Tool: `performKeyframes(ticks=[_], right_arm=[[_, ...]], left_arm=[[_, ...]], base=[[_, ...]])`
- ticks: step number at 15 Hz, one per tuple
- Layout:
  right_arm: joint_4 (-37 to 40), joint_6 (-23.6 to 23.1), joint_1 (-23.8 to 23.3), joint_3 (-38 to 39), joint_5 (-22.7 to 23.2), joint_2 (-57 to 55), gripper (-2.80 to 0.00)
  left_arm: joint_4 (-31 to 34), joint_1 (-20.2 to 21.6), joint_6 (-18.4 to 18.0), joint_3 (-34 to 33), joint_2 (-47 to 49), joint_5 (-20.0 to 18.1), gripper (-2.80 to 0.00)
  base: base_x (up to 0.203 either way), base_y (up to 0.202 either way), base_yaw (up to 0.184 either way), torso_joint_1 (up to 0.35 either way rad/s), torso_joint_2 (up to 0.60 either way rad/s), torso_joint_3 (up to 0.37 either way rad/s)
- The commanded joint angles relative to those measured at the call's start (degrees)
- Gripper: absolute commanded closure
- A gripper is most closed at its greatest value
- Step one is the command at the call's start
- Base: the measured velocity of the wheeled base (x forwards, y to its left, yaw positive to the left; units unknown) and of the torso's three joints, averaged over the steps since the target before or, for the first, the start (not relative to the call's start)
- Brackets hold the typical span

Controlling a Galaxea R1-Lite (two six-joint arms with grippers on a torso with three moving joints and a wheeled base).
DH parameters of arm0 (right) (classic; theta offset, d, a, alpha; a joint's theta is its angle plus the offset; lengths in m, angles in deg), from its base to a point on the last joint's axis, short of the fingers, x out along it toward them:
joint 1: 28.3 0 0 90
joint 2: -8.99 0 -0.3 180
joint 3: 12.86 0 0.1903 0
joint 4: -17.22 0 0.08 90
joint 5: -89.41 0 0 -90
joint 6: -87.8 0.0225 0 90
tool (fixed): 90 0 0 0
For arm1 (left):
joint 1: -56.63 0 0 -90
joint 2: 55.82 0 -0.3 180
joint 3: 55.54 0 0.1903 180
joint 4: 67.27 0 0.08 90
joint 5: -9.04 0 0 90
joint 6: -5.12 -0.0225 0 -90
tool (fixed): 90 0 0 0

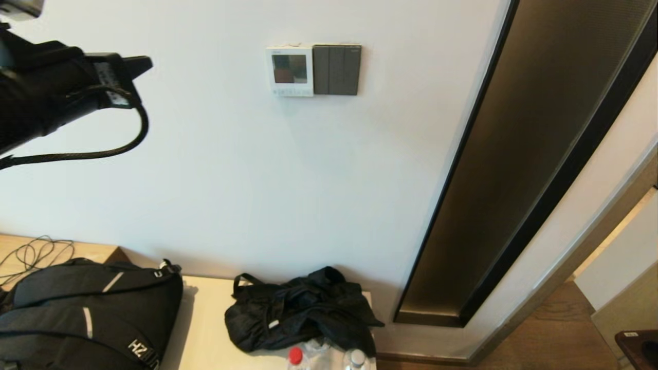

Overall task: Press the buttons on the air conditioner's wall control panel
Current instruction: Turn on the central air conditioner

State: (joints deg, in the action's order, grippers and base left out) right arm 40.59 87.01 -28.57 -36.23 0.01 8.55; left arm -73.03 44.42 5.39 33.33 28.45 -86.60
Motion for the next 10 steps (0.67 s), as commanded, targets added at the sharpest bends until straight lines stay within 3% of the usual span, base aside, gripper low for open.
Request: performKeyframes(ticks=[1, 10], right_arm=[[0.0, 0.0, 0.0, 0.1, 0.0, -0.1, 0.00], [0.0, 0.0, 0.0, 0.1, 0.0, -0.1, 0.00]], left_arm=[[-0.6, -3.6, 0.0, 6.5, 11.0, 0.1, 0.00], [-3.5, -12.1, -0.3, 22.1, 27.5, 4.3, 0.00]], base=[[0.000, 0.000, 0.000, 0.000, 0.00, 0.000], [0.000, 0.000, 0.000, 0.000, 0.00, 0.000]])
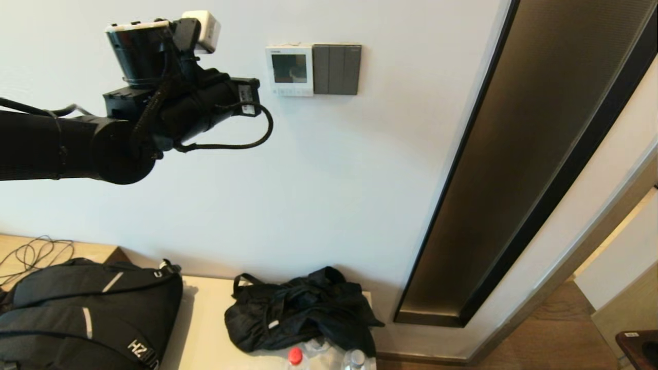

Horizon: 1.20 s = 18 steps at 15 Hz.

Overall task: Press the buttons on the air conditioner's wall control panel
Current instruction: Turn on the central air conditioner

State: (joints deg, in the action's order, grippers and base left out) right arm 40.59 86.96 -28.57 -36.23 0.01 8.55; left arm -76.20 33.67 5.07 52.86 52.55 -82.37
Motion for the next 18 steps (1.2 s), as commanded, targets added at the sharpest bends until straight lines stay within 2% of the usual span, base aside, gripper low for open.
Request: performKeyframes(ticks=[1, 7, 12, 18], right_arm=[[0.0, 0.0, 0.0, 0.1, 0.0, -0.1, 0.00], [0.0, 0.0, 0.0, 0.0, 0.0, -0.1, 0.00], [0.0, 0.0, 0.0, 0.1, 0.0, -0.1, 0.00], [0.0, 0.0, 0.0, 0.0, 0.0, -0.1, 0.00]], left_arm=[[-0.3, -2.5, 0.1, 3.8, 3.9, 0.0, 0.00], [-0.3, -6.7, 0.2, 5.1, 5.2, 1.2, 0.00], [-0.3, -7.1, 0.3, 10.4, 10.0, 1.8, 0.00], [0.3, -7.8, 0.1, 12.4, 11.7, 2.5, 0.00]], base=[[0.000, 0.000, 0.000, 0.000, 0.00, 0.000], [0.000, 0.000, 0.000, 0.000, 0.00, 0.000], [0.000, 0.000, 0.000, 0.000, 0.00, 0.000], [0.000, 0.000, 0.000, 0.000, 0.00, 0.000]])
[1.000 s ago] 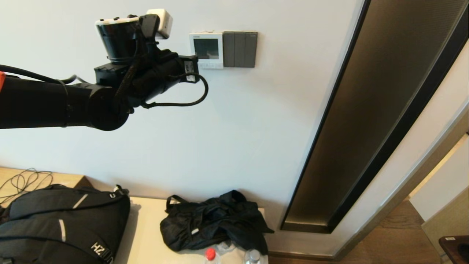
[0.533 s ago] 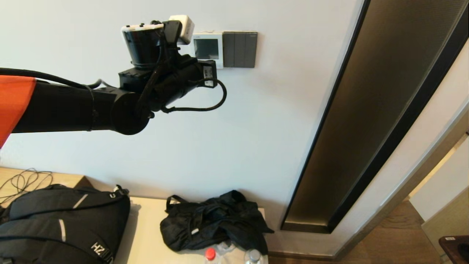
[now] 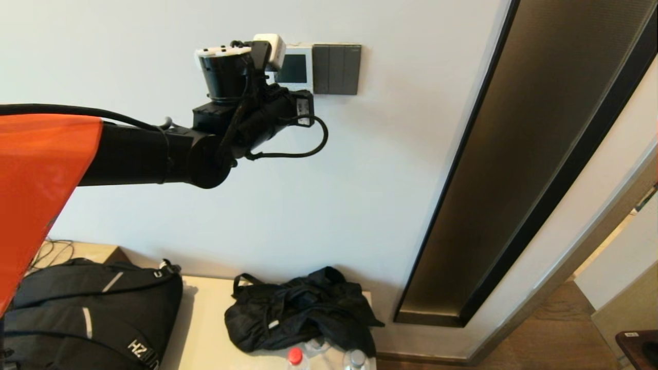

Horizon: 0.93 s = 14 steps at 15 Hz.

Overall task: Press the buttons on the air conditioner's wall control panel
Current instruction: Turn on the central air conditioner

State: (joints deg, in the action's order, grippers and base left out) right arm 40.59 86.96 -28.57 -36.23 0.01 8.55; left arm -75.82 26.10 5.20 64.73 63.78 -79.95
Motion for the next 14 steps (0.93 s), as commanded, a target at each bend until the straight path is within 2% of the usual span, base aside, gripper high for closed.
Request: performKeyframes(ticks=[1, 5, 11, 14], right_arm=[[0.0, 0.0, 0.0, 0.1, 0.0, -0.1, 0.00], [0.0, 0.0, 0.0, 0.1, 0.0, -0.1, 0.00], [0.0, 0.0, 0.0, 0.1, 0.0, -0.1, 0.00], [0.0, 0.0, 0.0, 0.1, 0.0, -0.1, 0.00]], left_arm=[[0.1, -0.4, 0.0, 1.1, 0.6, 0.0, 0.00], [0.1, -0.9, 0.0, 2.1, 1.8, 0.1, 0.00], [2.3, -0.7, 0.0, 8.4, 5.2, 0.3, 0.00], [3.1, -0.2, 0.0, 9.2, 6.0, 0.4, 0.00]], base=[[0.000, 0.000, 0.000, 0.000, 0.00, 0.000], [0.000, 0.000, 0.000, 0.000, 0.00, 0.000], [0.000, 0.000, 0.000, 0.000, 0.00, 0.000], [0.000, 0.000, 0.000, 0.000, 0.00, 0.000]])
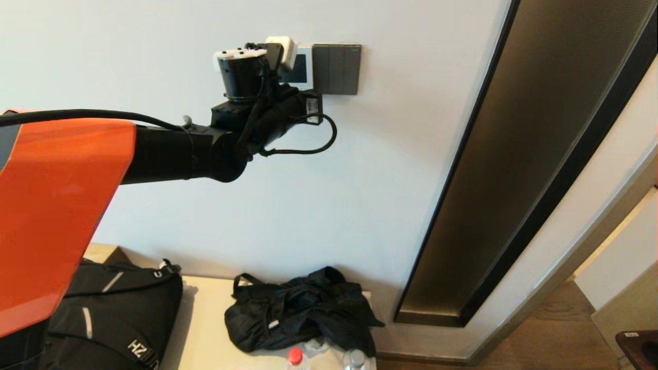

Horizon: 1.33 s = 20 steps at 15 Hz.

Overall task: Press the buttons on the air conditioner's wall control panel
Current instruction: Turn on the central air conditioner

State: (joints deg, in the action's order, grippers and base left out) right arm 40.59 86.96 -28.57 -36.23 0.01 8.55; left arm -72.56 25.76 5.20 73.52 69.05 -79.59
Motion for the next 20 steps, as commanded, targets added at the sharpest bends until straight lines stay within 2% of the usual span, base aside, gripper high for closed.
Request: performKeyframes(ticks=[1, 10, 15, 20], right_arm=[[0.0, 0.0, 0.0, 0.0, 0.0, -0.1, 0.00], [0.0, 0.0, 0.0, 0.0, 0.0, -0.1, 0.00], [0.0, 0.0, 0.0, 0.1, 0.0, -0.1, 0.00], [0.0, 0.0, 0.0, 0.0, 0.0, -0.1, 0.00]], left_arm=[[-0.2, 0.2, -0.1, 0.5, 0.9, 0.0, 0.00], [-0.2, 1.9, -0.2, 3.0, 1.8, 1.0, 0.00], [-1.8, 1.4, -0.3, 1.4, 0.3, 1.0, 0.00], [-4.9, -0.4, -0.7, -4.5, -4.1, 1.0, 0.00]], base=[[0.000, 0.000, 0.000, 0.000, 0.00, 0.000], [0.000, 0.000, 0.000, 0.000, 0.00, 0.000], [0.000, 0.000, 0.000, 0.000, 0.00, 0.000], [0.000, 0.000, 0.000, 0.000, 0.00, 0.000]])
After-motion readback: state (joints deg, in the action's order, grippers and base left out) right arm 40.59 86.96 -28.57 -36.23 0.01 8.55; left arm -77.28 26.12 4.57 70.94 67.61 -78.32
